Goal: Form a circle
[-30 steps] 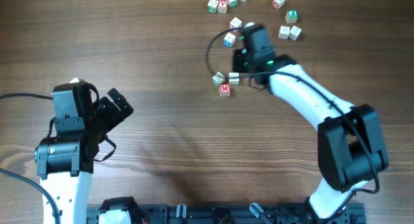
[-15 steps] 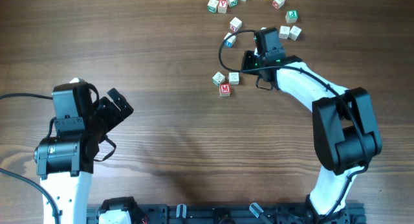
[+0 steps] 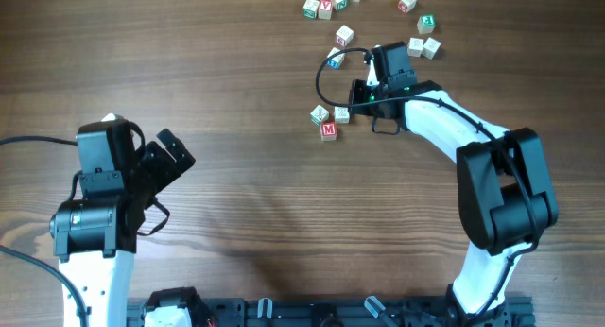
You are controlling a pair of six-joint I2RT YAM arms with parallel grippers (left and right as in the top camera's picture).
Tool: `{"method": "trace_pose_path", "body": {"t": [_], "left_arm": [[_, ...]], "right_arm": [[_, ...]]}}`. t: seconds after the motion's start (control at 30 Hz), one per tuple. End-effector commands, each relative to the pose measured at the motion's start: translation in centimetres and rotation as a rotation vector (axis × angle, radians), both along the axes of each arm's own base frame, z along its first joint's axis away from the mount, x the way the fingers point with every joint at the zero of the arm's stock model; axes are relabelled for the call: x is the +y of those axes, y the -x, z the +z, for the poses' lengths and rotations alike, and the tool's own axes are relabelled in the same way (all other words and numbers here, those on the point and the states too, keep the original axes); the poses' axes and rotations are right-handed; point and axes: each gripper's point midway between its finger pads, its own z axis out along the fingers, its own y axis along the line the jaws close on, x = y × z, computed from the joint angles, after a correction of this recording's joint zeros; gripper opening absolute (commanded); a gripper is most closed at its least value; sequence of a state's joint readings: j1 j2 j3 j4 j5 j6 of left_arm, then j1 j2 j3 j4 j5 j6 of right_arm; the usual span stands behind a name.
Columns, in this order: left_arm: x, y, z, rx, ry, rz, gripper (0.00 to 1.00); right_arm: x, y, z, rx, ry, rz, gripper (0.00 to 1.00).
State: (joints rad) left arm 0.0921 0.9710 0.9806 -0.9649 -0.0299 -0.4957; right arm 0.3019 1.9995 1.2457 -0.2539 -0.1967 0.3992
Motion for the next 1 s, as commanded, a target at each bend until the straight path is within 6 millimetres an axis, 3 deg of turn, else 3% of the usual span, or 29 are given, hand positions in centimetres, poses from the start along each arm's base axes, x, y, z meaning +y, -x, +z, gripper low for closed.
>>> {"method": "trace_pose_path", "body": {"t": [0.0,0.97], "left_arm": [[0.4,0.0,-0.1,0.002,-0.007,0.018,1.00],[0.4,0.0,-0.1,0.002,-0.007,0.018,1.00]], "right_arm": [[0.6,0.7,-1.2,0.031,-0.014,0.057,0.05],[2.1,1.2,-0.6,-0.030,-0.025,0.251,0.05]]}}
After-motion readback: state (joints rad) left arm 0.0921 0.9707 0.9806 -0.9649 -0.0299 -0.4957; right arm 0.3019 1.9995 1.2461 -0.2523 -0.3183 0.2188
